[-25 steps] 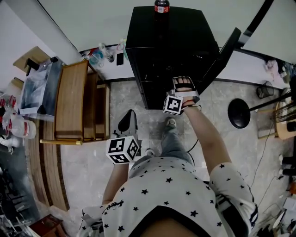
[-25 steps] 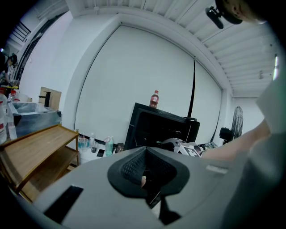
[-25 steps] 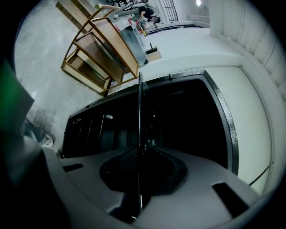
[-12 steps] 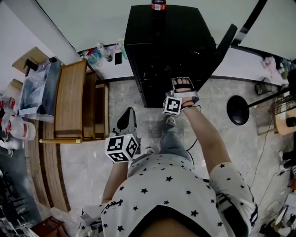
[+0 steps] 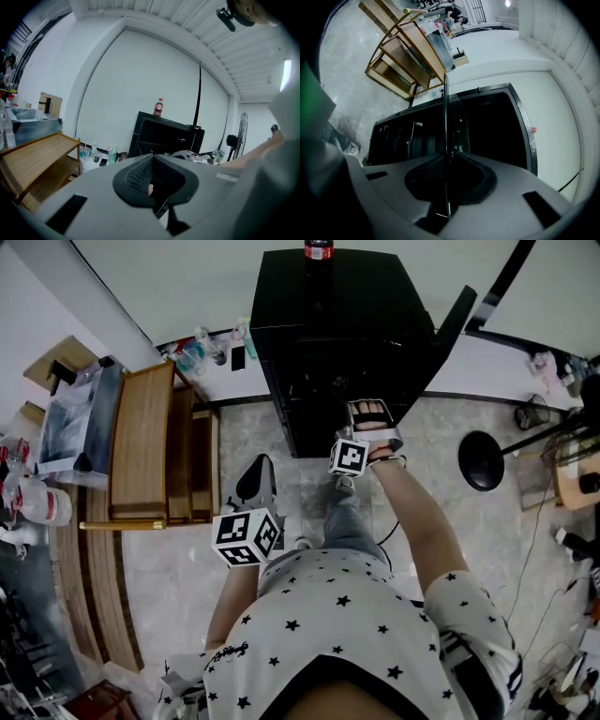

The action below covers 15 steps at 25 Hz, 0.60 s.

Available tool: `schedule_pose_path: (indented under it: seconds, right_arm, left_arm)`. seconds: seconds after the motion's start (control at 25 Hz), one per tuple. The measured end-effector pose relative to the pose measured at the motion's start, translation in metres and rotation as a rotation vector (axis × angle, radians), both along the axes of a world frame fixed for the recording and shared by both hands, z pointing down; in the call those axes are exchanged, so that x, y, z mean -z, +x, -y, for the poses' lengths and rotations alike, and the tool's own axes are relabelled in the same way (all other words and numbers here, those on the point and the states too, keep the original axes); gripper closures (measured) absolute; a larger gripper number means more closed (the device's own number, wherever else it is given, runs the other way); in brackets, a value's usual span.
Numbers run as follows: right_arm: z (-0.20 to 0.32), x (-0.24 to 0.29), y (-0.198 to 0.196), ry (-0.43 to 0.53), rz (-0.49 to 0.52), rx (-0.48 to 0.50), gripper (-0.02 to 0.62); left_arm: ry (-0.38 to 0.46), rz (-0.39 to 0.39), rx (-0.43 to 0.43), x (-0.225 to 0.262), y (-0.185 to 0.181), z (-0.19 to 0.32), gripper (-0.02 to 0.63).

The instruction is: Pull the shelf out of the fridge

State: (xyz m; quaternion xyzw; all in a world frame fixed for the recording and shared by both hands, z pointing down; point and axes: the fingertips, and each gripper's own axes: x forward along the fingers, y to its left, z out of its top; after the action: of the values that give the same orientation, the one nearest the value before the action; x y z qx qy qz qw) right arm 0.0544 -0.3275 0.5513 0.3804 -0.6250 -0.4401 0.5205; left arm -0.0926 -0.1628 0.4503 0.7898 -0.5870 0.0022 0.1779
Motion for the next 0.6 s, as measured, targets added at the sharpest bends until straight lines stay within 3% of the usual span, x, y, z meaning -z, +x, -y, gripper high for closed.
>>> schedule_pose_path:
  seconds: [0.6]
  right_arm:
    - [-0.0014, -0.0031, 0.0012, 0.000, -0.007, -0.001, 0.552]
  left_arm:
    - [0.006, -0.005, -0.003, 0.0024, 0.0004, 0.0012, 0.594]
